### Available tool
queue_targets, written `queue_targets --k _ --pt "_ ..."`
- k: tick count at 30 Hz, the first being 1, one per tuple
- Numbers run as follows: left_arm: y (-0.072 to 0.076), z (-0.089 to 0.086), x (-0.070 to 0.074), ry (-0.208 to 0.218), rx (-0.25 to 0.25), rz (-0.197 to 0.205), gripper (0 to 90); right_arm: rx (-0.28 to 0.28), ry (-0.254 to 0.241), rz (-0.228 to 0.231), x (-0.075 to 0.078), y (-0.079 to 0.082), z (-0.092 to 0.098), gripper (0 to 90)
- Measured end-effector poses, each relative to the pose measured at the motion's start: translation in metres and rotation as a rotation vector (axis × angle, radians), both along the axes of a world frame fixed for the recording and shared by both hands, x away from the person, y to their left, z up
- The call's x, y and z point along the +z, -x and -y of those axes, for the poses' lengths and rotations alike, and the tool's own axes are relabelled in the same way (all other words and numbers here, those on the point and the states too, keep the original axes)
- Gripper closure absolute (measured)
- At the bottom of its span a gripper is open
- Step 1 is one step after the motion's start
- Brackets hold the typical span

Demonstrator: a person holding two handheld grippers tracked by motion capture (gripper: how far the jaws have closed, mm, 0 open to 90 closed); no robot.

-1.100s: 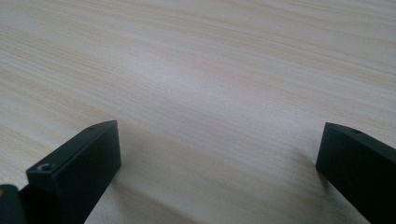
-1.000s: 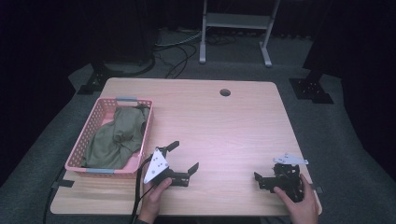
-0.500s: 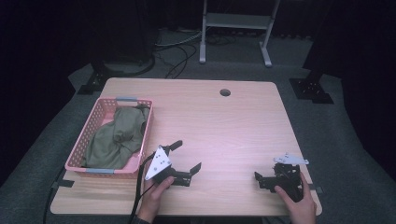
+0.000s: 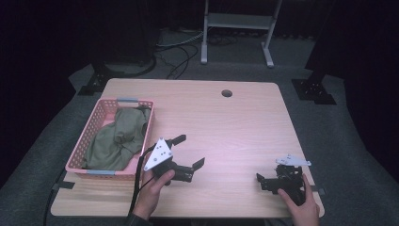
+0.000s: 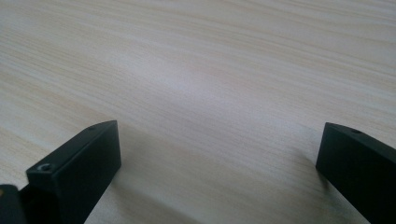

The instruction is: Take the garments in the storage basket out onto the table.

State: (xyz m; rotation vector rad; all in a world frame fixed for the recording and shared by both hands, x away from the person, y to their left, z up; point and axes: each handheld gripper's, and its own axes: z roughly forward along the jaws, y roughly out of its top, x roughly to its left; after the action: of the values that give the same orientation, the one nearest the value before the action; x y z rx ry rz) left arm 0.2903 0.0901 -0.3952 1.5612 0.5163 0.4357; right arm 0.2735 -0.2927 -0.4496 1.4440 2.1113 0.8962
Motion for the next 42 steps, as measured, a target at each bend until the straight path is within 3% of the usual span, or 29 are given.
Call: queue_targets --k 11,22,31,35,42 --pt "-0.008 -0.001 0.025 0.007 -0.009 0.022 1.4 -0.001 0.000 0.000 0.000 0.000 0.000 0.0" --pt "-0.017 -0.002 0.051 0.051 -0.032 0.008 1.4 0.000 0.000 0.000 0.000 0.000 0.000 0.0" --pt "-0.024 -0.005 0.065 0.025 -0.044 -0.007 1.4 -0.001 -0.001 0.000 0.000 0.000 0.000 0.0" --pt "-0.028 -0.005 0.071 0.021 -0.061 -0.031 1.4 0.000 -0.001 0.001 0.000 0.000 0.000 0.0" --pt "-0.030 -0.007 0.081 0.013 -0.061 -0.020 1.4 0.000 0.000 0.002 0.000 0.000 0.000 0.0"
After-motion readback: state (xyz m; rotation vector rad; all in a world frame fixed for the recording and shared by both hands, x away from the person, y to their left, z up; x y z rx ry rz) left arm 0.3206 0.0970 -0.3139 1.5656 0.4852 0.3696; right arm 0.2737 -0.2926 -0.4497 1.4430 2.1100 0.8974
